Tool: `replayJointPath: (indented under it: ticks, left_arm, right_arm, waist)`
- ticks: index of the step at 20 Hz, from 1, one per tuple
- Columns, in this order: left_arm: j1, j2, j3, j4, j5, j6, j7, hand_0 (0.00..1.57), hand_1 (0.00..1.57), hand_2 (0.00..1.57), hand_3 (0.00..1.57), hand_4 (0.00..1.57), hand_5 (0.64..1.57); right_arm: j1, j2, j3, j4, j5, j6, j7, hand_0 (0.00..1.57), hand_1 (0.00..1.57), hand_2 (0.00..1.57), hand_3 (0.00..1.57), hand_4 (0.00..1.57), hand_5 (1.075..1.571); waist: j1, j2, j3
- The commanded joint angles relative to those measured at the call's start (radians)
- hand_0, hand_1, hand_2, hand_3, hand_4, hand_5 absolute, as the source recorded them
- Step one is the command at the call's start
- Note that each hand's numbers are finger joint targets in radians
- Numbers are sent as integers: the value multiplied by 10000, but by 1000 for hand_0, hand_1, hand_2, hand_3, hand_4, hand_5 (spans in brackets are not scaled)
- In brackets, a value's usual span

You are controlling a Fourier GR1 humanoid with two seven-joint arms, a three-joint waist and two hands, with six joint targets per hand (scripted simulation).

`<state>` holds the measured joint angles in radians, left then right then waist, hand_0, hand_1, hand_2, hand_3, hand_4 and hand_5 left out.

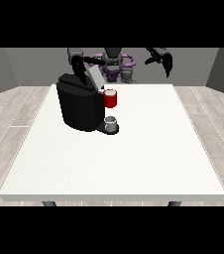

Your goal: Insert the coffee pod into the coffee machine and close the lid

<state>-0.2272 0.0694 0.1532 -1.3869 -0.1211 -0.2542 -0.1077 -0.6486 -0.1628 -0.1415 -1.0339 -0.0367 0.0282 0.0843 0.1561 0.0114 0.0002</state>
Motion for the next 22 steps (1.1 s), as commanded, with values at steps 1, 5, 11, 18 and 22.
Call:
replayJointPath:
  ticks: [1,5,11,18,22]
  left_arm:
    - [342,-153,-143,-174,-138,460,-52,0,0,0,0,352,1571]
    - [-3,286,173,-240,224,204,318,0,0,0,0,346,1571]
    - [-118,156,-167,-419,-8,373,220,0,0,0,0,380,1571]
    - [-329,41,-498,-713,29,196,752,0,0,0,0,383,1571]
    - [-228,114,-520,-402,-22,57,-120,0,0,0,0,331,1571]
  right_arm:
    - [-191,481,460,-134,182,-197,230,0,0,0,0,0,1571]
    - [-468,-198,180,282,216,256,-394,0,0,0,0,204,1571]
    - [-1569,52,688,435,779,-81,-133,0,0,0,0,118,1571]
    - [-2035,83,887,186,931,-216,400,0,0,0,0,0,1571]
    - [-2414,28,1046,-341,1107,-402,704,0,0,0,0,0,1571]
  waist:
    - [-264,-121,-2]
    - [-250,479,-1]
    - [126,637,-3]
    - [701,563,1]
    - [1086,1076,-7]
